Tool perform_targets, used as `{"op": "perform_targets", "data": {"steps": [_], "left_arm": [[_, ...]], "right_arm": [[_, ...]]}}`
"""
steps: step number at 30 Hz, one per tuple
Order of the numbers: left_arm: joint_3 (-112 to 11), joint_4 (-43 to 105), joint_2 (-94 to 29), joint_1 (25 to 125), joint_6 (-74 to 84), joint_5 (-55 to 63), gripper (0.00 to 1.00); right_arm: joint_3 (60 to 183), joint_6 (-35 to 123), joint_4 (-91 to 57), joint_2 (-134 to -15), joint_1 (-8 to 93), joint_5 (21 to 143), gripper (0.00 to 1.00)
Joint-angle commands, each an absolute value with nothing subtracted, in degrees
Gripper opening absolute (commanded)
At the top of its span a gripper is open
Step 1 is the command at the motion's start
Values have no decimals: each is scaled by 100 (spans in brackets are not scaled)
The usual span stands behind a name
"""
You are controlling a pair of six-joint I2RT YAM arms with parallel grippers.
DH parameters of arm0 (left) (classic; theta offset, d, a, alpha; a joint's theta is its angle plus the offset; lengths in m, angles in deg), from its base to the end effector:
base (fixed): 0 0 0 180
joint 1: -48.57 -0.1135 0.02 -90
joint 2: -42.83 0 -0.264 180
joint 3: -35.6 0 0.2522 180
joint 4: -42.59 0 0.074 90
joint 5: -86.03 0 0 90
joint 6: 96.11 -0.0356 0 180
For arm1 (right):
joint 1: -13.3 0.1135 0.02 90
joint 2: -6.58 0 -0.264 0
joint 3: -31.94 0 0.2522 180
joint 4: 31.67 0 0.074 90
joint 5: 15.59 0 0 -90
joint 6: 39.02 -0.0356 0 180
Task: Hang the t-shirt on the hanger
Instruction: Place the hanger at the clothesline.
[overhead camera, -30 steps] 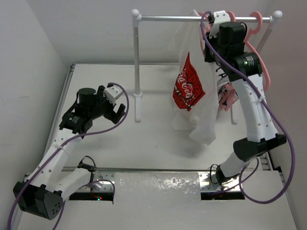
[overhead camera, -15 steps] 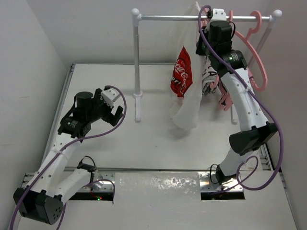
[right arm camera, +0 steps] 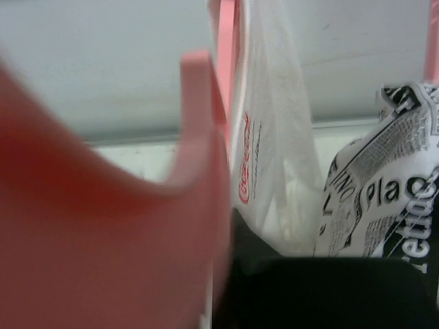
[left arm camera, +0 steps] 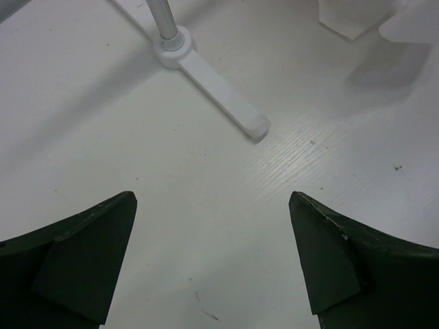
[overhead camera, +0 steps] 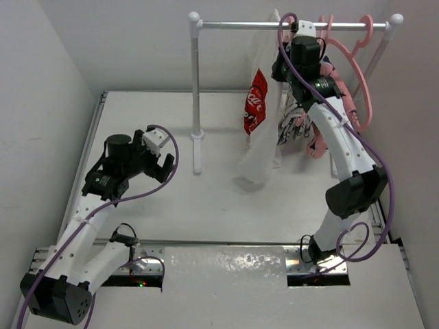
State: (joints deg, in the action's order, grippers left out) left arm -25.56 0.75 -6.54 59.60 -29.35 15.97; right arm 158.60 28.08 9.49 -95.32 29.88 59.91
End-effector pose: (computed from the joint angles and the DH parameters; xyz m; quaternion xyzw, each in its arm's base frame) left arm 0.1822 -0.0479 0.3116 0.3340 0.7898 -0.0968 0.5052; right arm 0.3931 0.1077 0.4468 0.1193 0.7890 0.1056 0.5934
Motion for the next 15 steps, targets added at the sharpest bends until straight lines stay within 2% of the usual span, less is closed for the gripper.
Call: {"op": "perform_targets", "data": {"steps": [1, 3, 4, 15], "left_arm": [[-2509, 272, -569, 5859, -2755, 1843, 91], [-2501, 281, -586, 5850, -2711, 1922, 91], [-2483, 281, -586, 5841, -2703, 1966, 91], [-2334, 220, -516, 5789, -2702, 2099, 90]], "right_arm": [[15328, 2891, 670, -9080, 2947, 6473, 25], [15345, 3067, 827, -8905, 2956, 6684, 49], [15345, 3128, 1002, -8843, 2947, 6712, 53], [14696, 3612, 1539, -7543, 2965, 7212, 62]]}}
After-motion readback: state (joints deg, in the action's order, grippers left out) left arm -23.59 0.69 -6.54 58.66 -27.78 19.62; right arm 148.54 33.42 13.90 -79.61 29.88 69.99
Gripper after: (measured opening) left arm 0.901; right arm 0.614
